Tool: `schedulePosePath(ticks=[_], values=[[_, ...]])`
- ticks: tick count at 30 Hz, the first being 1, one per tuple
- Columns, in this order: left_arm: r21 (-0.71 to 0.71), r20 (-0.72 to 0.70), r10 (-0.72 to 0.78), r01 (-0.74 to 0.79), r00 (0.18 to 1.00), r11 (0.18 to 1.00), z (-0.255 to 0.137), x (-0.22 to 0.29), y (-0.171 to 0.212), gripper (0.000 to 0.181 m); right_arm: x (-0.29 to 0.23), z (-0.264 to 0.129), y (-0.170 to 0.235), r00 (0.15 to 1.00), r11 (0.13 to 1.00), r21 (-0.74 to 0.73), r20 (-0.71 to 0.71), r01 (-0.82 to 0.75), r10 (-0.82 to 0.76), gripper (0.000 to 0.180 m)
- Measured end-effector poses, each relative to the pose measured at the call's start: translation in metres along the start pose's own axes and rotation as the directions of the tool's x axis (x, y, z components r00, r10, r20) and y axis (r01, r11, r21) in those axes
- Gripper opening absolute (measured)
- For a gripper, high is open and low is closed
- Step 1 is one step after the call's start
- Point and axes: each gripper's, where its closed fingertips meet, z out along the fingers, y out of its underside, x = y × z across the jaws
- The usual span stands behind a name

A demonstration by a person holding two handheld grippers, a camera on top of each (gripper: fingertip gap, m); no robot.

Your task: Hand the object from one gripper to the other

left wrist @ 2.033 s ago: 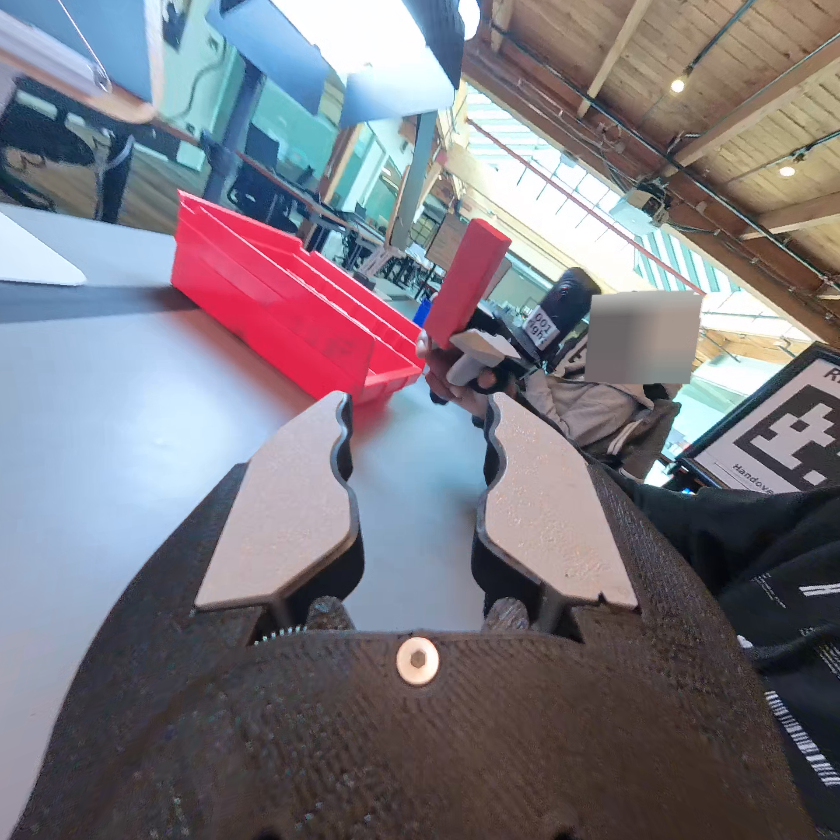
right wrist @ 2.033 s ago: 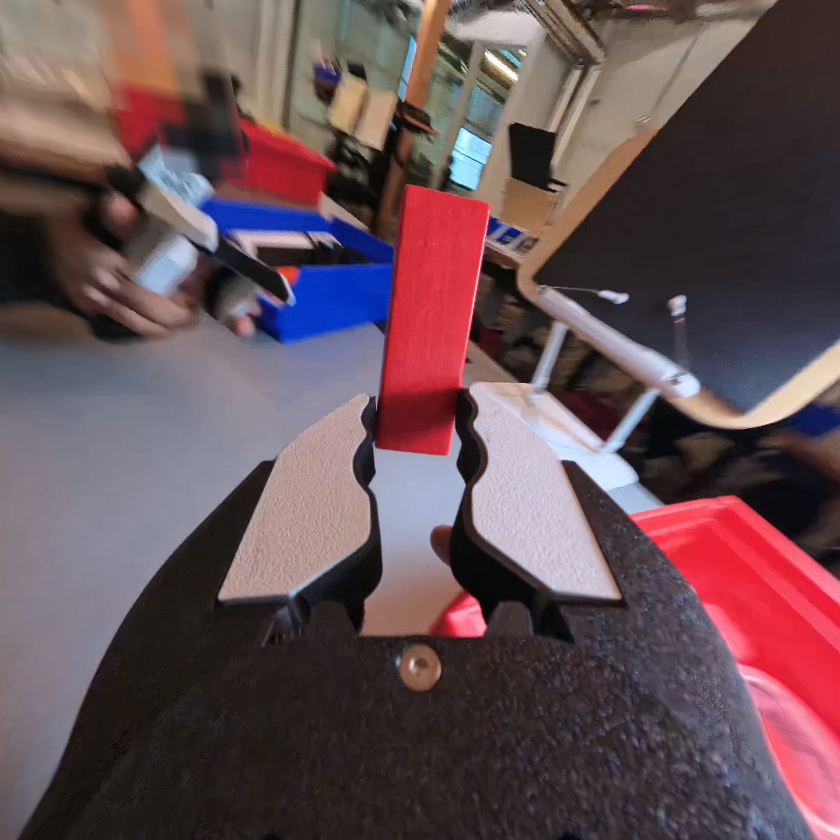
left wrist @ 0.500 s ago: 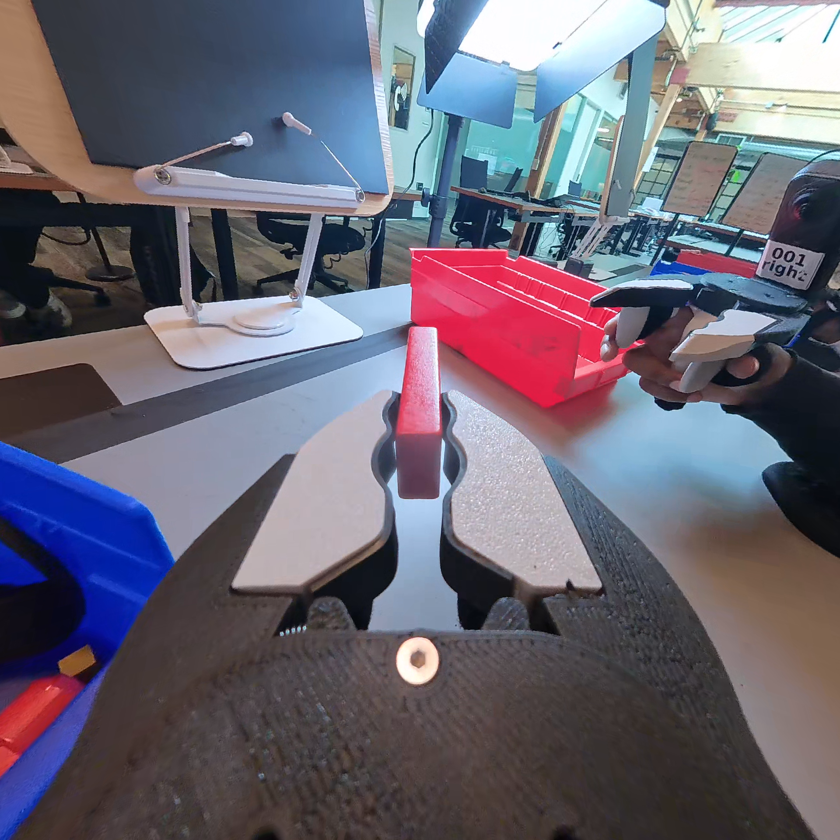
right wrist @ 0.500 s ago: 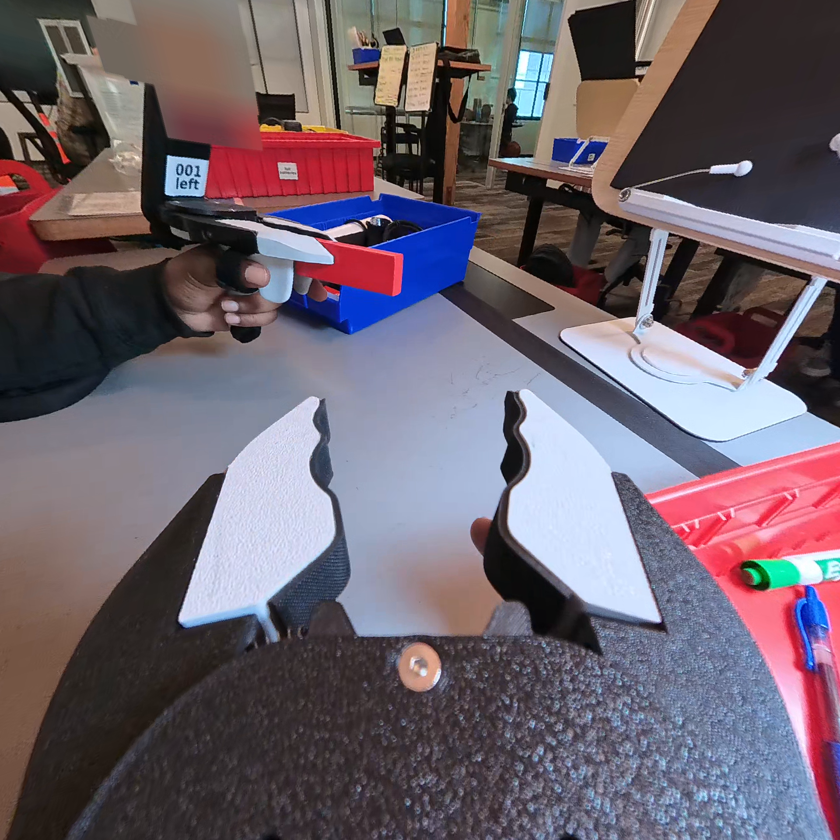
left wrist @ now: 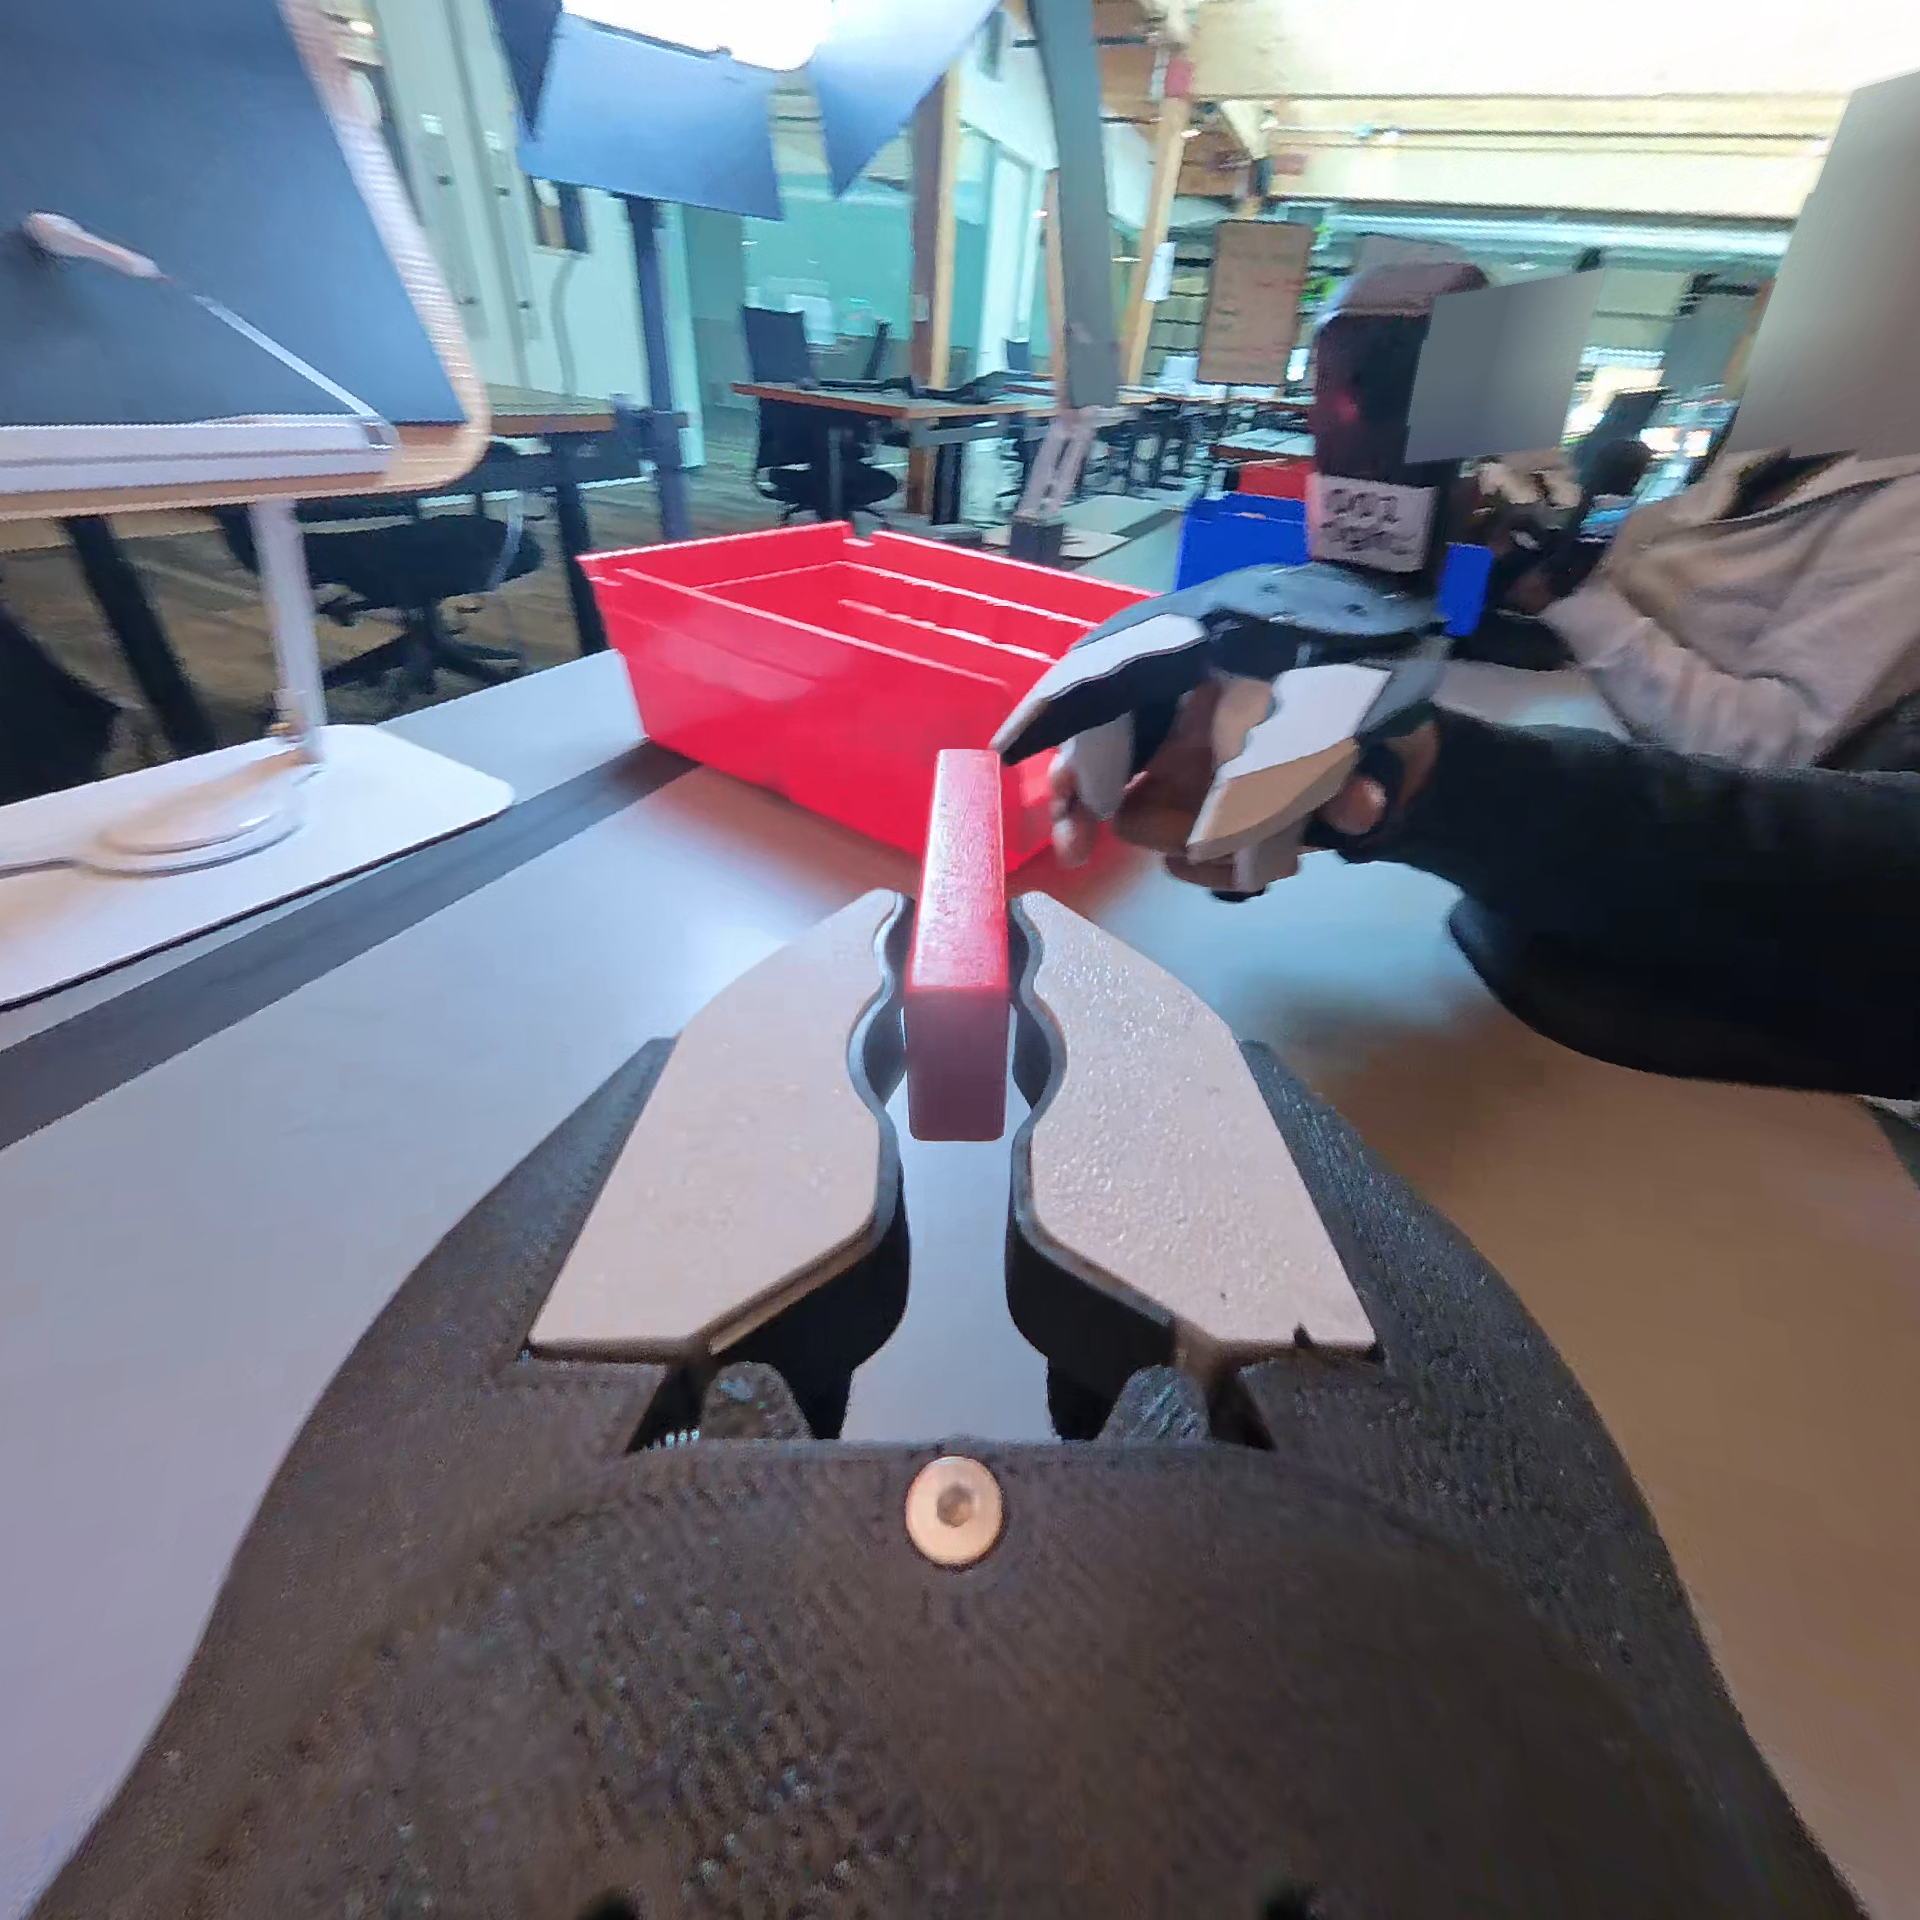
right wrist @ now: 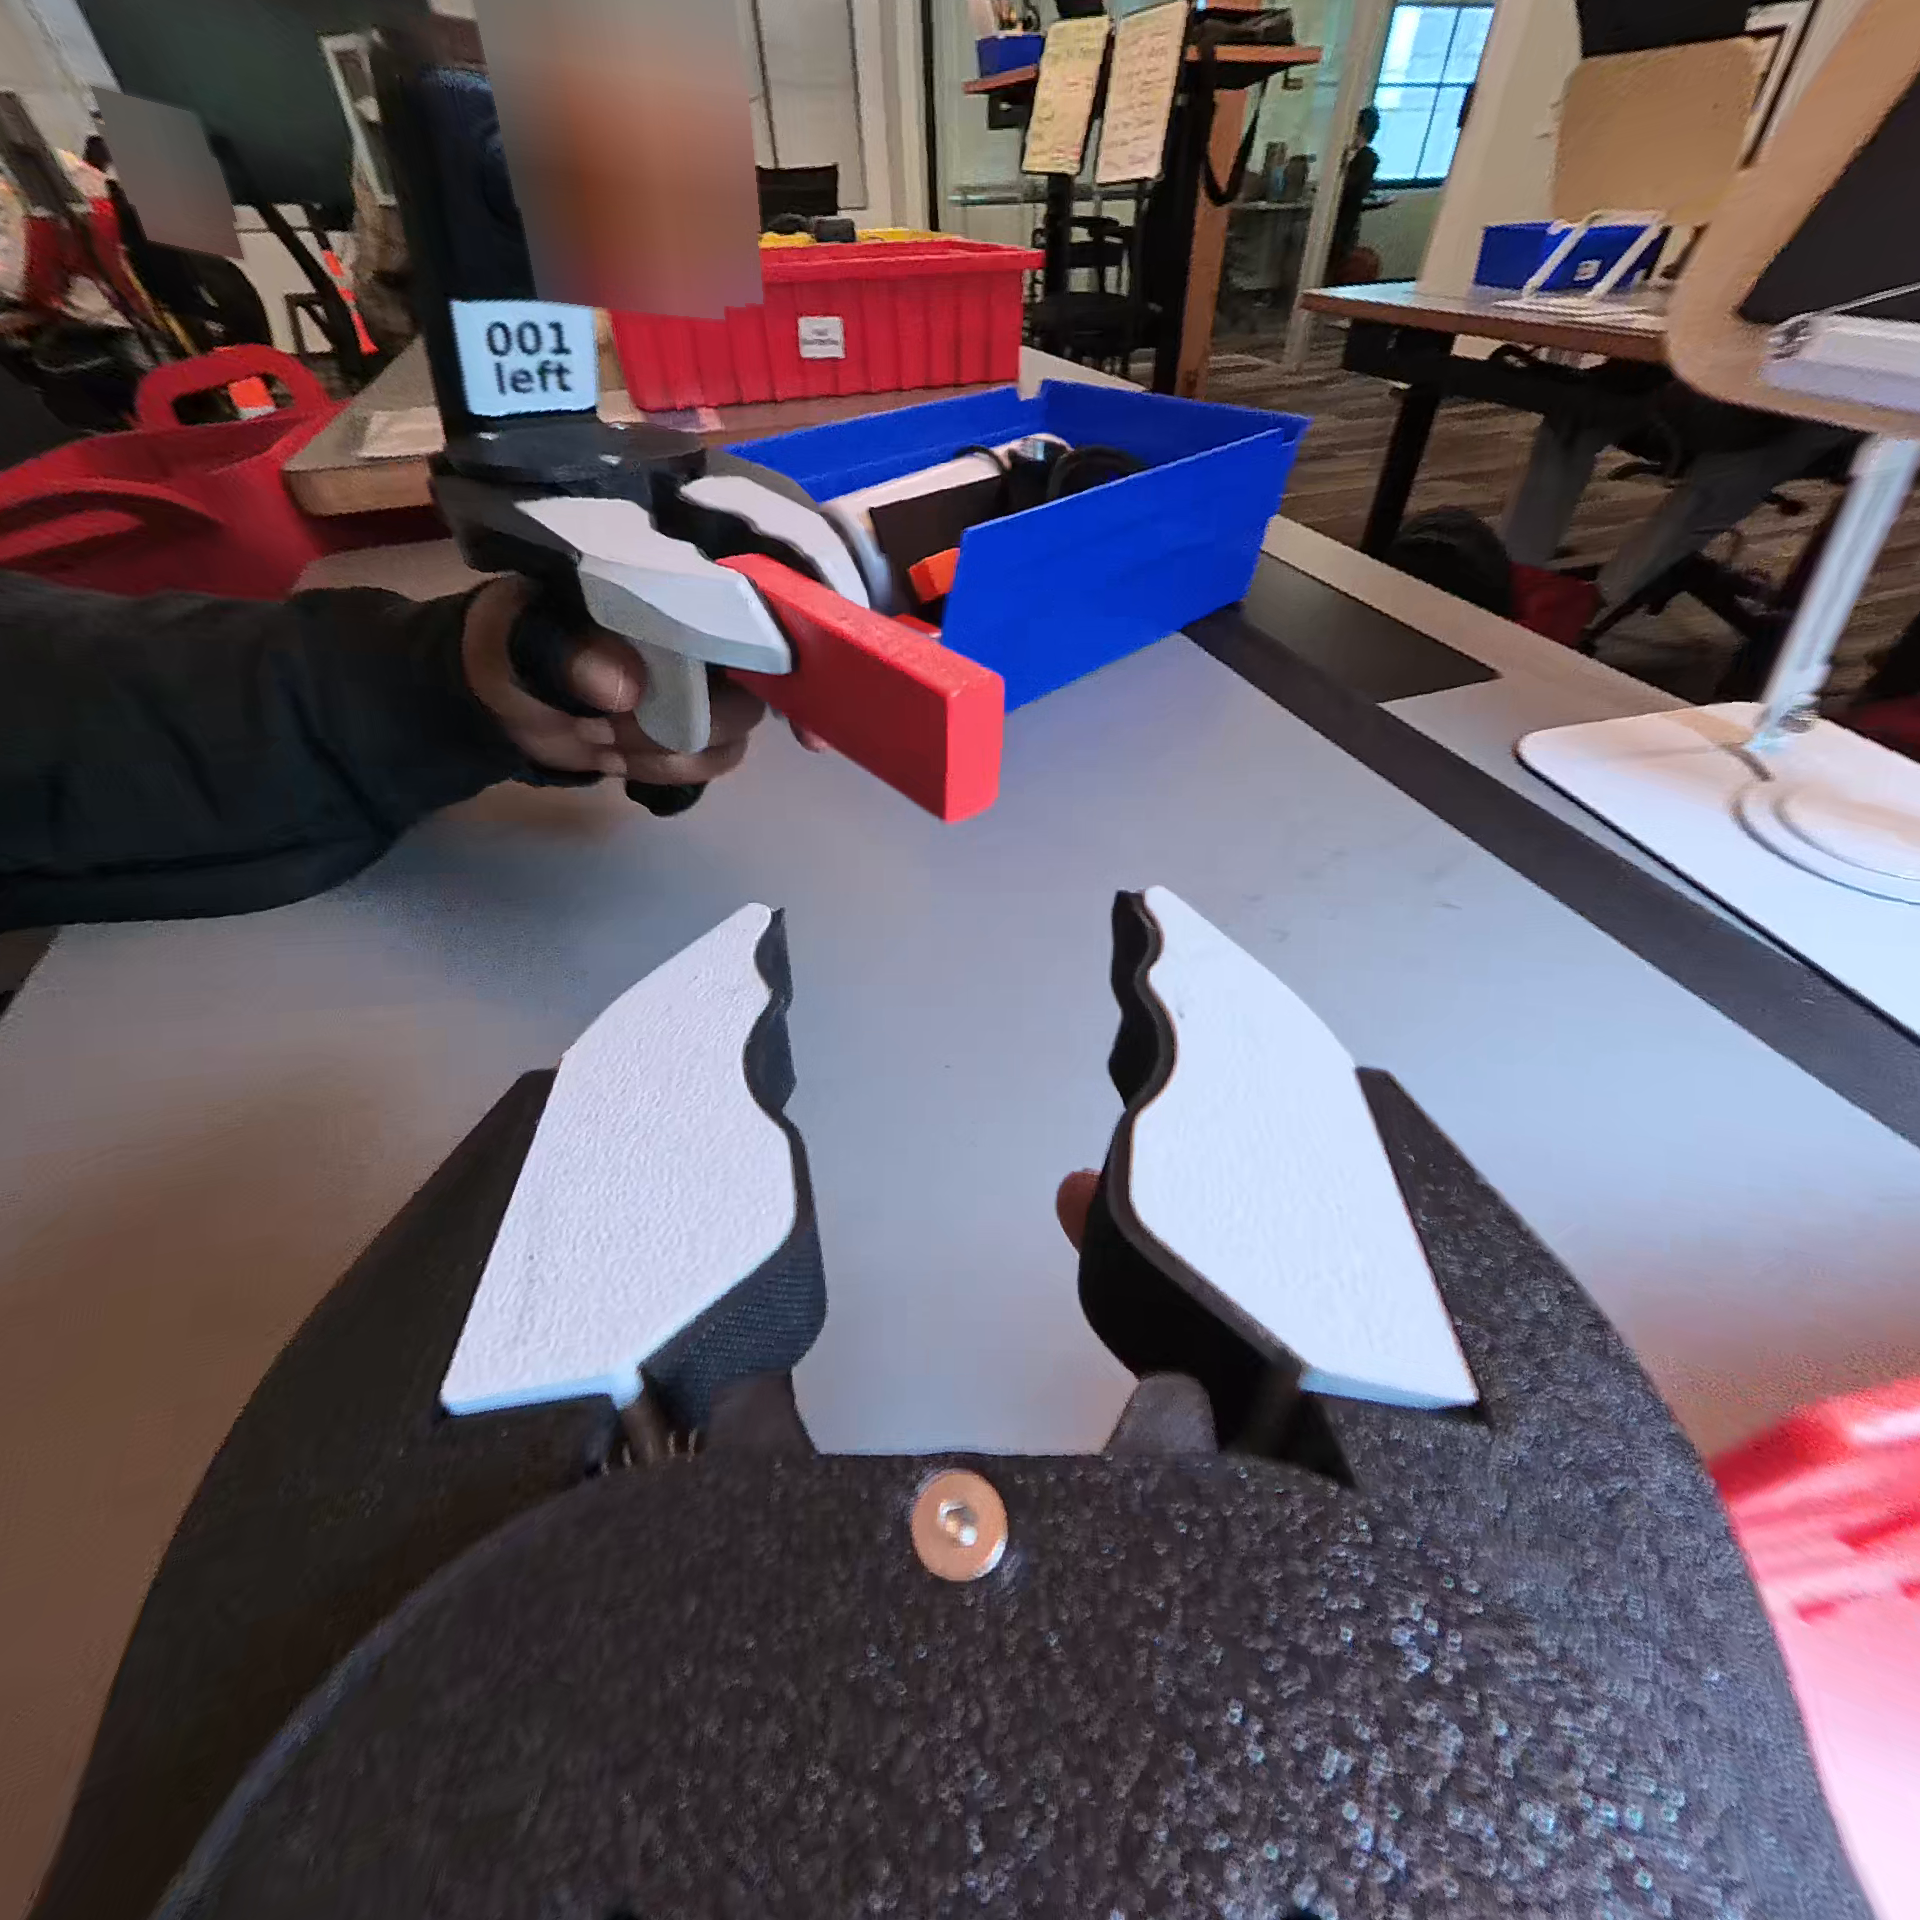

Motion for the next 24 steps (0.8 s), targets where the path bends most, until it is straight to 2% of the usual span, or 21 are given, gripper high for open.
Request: schedulePosePath(ticks=[5,9,14,16,18,21,24], values=[[-0.006,-0.124,-0.005,0.004,0.992,1.000,0.013,0.034,0.003,0.016,-0.024,0.012,-0.003,0.992,0.998,0.035,0.117,-0.046,0.041,0.052],[-0.017,-0.146,0.001,-0.003,0.989,1.000,0.017,0.041,0.006,0.017,-0.031,0.016,-0.001,0.992,1.000,0.021,0.127,-0.012,0.010,0.028],[-0.006,-0.131,-0.019,0.018,0.991,1.000,0.017,0.037,0.005,0.020,-0.032,0.011,-0.005,0.989,1.000,0.019,0.150,0.014,-0.016,0.021],[-0.005,-0.079,-0.022,0.022,0.997,1.000,0.014,0.026,0.004,0.038,-0.028,0.005,-0.010,0.992,0.999,0.027,0.119,0.039,-0.042,0.017],[0.009,-0.015,-0.037,0.037,0.999,0.999,0.008,0.009,0.000,0.046,-0.014,-0.005,-0.017,0.995,0.995,0.032,0.033,0.090,-0.091,0.017],[0.045,0.069,-0.046,0.043,0.997,0.998,-0.006,-0.014,-0.007,0.050,0.007,-0.026,-0.025,0.985,0.988,0.026,-0.087,0.153,-0.150,0.017],[0.065,0.083,-0.051,0.045,0.995,0.997,-0.018,-0.026,-0.013,0.049,0.019,-0.049,-0.036,0.985,0.988,0.075,-0.119,0.132,-0.122,0.017]])
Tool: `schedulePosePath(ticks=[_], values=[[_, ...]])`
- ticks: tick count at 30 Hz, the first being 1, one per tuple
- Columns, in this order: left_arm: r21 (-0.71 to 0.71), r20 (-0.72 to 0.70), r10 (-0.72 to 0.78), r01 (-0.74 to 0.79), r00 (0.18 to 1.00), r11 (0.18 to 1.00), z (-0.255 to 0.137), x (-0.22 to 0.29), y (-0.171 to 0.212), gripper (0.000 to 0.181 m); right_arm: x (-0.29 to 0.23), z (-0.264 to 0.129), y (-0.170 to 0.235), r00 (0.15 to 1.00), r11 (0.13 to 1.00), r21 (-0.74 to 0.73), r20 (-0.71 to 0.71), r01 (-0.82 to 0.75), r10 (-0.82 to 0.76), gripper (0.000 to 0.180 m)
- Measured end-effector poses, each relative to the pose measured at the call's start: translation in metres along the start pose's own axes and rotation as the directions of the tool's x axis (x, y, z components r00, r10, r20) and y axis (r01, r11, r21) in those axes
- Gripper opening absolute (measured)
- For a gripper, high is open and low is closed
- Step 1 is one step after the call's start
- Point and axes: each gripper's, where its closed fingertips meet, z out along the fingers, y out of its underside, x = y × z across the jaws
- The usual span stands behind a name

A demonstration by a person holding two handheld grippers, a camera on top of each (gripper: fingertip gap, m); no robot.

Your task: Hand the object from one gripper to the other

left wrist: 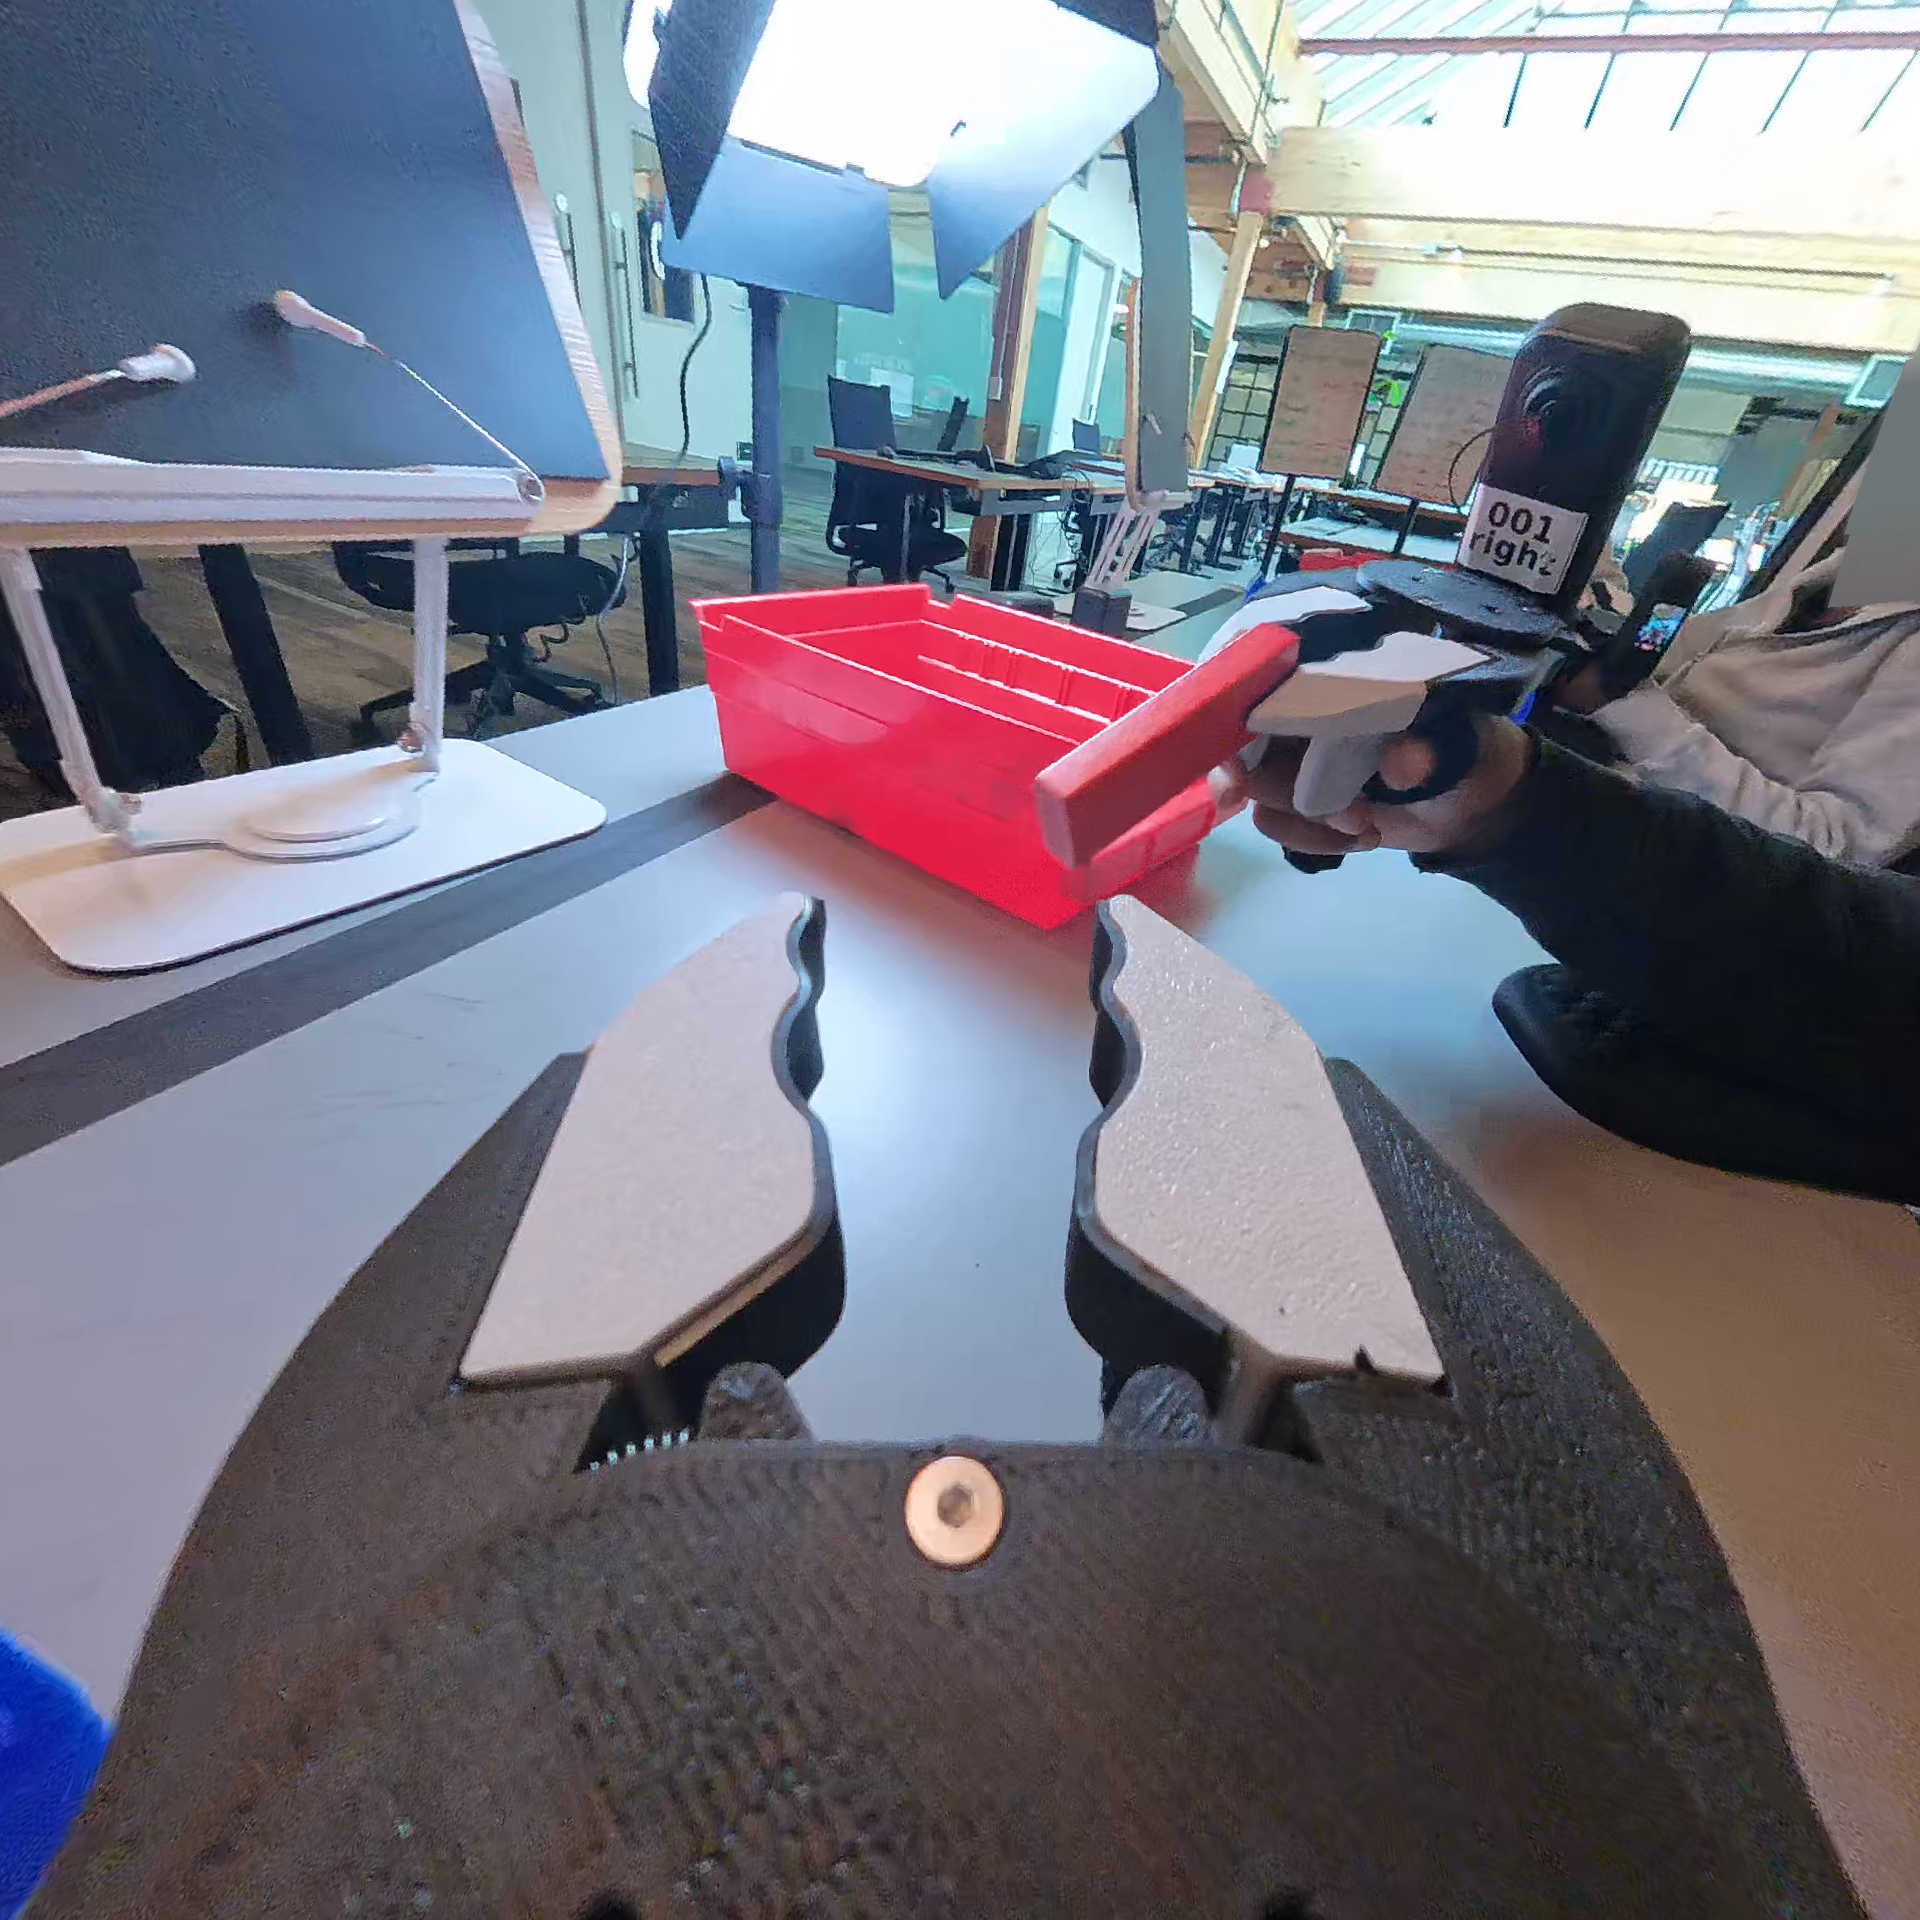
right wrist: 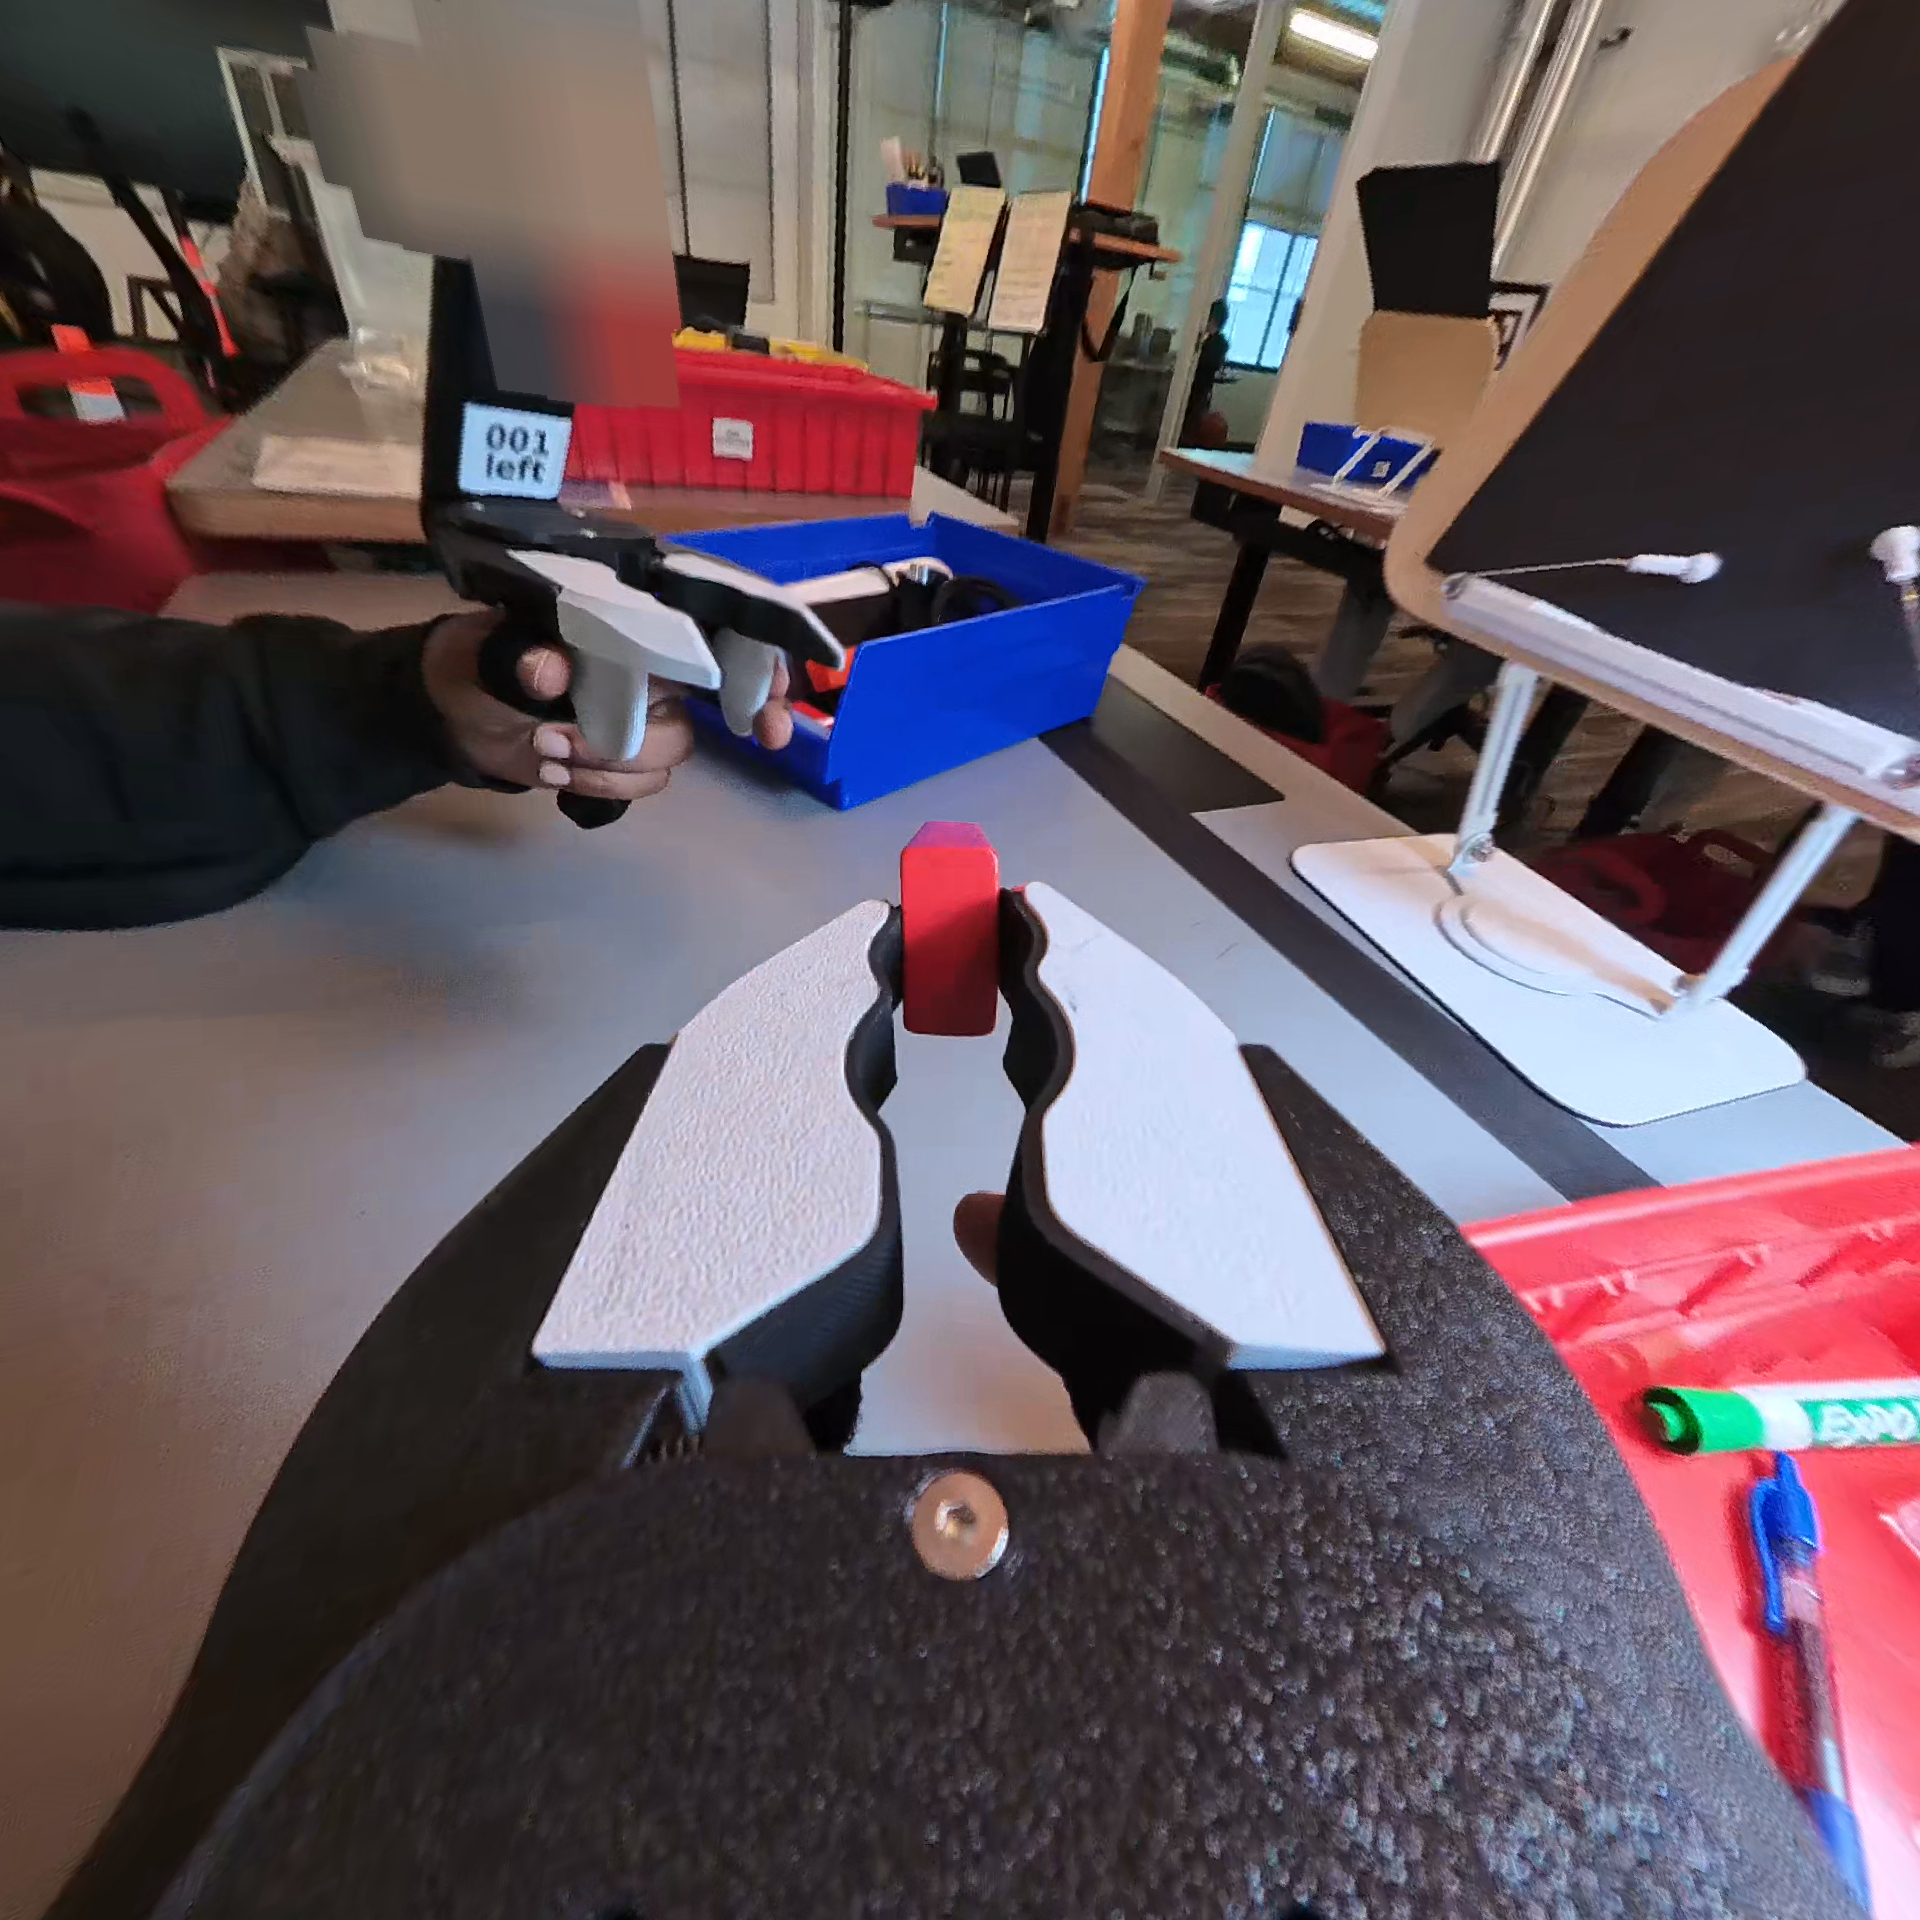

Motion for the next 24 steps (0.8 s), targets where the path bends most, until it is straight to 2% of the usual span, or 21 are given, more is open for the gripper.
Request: schedulePosePath(ticks=[6,13,16,20,24], values=[[0.022,-0.001,-0.004,0.004,1.000,1.000,-0.014,-0.013,-0.008,0.046,0.017,-0.031,-0.019,0.998,0.991,0.113,-0.008,-0.065,0.067,0.017],[-0.046,-0.009,-0.024,0.023,1.000,0.999,-0.004,-0.005,0.005,0.045,0.014,-0.016,-0.006,0.999,0.999,0.045,-0.046,0.013,-0.011,0.017],[-0.073,-0.024,-0.168,0.166,0.985,0.983,0.004,0.001,0.010,0.040,0.013,-0.004,0.002,0.978,0.987,-0.016,-0.127,0.162,-0.163,0.017],[-0.050,-0.119,-0.412,0.409,0.903,0.911,0.015,0.018,0.009,0.042,-0.002,0.016,0.002,0.879,0.900,-0.073,-0.195,0.430,-0.435,0.017],[-0.042,-0.230,-0.547,0.553,0.805,0.832,0.023,0.034,0.008,0.048,-0.031,0.034,-0.013,0.824,0.845,-0.005,-0.219,0.534,-0.522,0.017]])
